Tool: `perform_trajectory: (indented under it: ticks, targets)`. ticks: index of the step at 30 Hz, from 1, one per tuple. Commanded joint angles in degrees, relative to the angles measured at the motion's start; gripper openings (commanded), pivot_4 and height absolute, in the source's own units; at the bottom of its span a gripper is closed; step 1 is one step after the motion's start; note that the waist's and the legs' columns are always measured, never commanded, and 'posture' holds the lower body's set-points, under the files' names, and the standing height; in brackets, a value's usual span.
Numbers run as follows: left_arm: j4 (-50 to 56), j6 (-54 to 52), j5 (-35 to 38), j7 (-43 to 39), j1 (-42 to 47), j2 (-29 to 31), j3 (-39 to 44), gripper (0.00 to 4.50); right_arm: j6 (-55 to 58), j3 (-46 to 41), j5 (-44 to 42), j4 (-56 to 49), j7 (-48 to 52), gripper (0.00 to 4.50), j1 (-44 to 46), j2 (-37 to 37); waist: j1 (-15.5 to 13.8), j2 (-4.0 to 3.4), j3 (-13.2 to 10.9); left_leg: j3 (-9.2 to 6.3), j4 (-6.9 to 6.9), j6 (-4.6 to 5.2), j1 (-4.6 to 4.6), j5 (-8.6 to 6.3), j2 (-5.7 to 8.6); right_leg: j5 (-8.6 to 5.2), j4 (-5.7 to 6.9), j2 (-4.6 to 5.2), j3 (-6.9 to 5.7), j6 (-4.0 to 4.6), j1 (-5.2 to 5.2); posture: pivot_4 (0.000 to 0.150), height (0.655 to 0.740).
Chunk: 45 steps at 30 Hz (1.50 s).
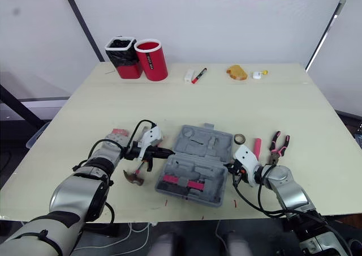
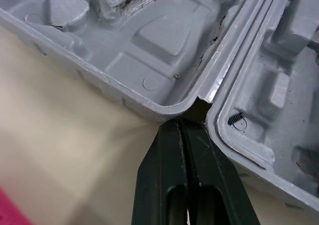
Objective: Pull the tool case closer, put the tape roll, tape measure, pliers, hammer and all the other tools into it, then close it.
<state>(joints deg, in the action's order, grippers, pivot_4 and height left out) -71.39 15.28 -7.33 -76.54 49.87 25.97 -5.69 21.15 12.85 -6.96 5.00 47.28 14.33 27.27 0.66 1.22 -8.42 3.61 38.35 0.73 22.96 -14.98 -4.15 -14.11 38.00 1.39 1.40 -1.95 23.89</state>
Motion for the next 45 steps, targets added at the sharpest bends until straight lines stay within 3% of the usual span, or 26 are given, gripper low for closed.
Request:
perform_trajectory:
  ticks: [1,19,45]
  targets:
    - [5.0,-0.16,0.09,-4.26,-3.96,-0.26,-2.04,0.07,0.01,-1.13,-1.43,-2.33,1.57,0.0,-0.37,0.73,0.01,-0.01,0.0,0.01,0.0,0.0,-0.01,0.0,0.0,0.0,0.0,0.0,0.01,0.0,0.0,0.15,0.74]
    - [38.53,-14.01,4.75,-7.2,-23.28,6.01,-6.76,0.07,3.46,-1.22,-3.73,-7.72,5.3,0.0,-4.59,3.59,0.09,-0.07,0.06,0.01,-0.01,0.0,-0.11,0.0,-0.01,-0.01,0.03,0.0,0.05,0.01,-0.06,0.15,0.74]
    - [49.31,-19.53,6.28,-4.04,-29.35,6.64,-10.8,0.07,6.02,-3.08,-6.25,-11.37,5.58,0.0,-8.25,6.8,-0.37,-0.15,0.1,0.02,0.0,0.0,-0.15,0.0,-0.01,-0.01,0.01,0.0,0.07,0.01,-0.1,0.15,0.74]
